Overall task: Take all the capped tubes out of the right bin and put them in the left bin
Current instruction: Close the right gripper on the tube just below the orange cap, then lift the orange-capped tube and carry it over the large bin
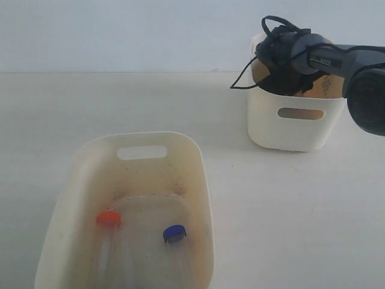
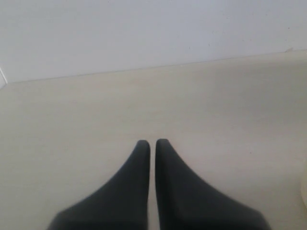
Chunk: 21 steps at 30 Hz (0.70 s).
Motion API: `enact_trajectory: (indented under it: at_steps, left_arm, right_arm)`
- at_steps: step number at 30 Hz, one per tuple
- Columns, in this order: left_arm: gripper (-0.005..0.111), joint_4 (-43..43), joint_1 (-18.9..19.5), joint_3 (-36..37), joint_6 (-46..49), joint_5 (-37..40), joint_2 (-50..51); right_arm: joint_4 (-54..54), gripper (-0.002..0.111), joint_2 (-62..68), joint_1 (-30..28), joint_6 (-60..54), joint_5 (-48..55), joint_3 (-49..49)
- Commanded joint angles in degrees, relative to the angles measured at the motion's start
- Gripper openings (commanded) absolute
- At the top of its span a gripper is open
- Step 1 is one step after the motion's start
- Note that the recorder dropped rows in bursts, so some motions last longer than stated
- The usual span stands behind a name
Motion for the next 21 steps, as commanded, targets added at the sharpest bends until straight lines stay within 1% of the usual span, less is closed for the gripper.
enact_trajectory:
  at_steps: [1, 4, 5, 10, 14, 21]
  left_arm:
    - [0.004, -0.4, 0.1, -0.2, -0.7, -0.9, -0.1]
    - [0.004, -0.4, 0.1, -0.2, -0.7, -0.9, -0.1]
    - [0.004, -0.4, 0.1, -0.2, -0.7, -0.9, -0.1]
    - [0.004, -0.4, 0.1, -0.2, -0.7, -0.9, -0.1]
    - [0.004, -0.4, 0.1, -0.2, -0.7, -0.9, -0.1]
    - [0.004, -0.4, 0.1, -0.2, -0.7, -0.9, -0.1]
  right_arm:
    - [6.0, 0.024, 1.8, -0.3, -3.7, 3.9, 1.0]
    - [6.0, 0.001, 1.8, -0.3, -5.6, 4.8, 1.0]
    - [6.0, 0.0, 1.7, -0.3, -5.9, 5.0, 1.0]
    - [5.9, 0.0, 1.5, -0.3, -6.5, 6.9, 1.0]
    - [6.0, 0.0, -0.6, -0.3, -6.5, 6.6, 1.0]
    - [11.4, 0.0, -8.2, -0.3, -7.7, 5.2, 1.0]
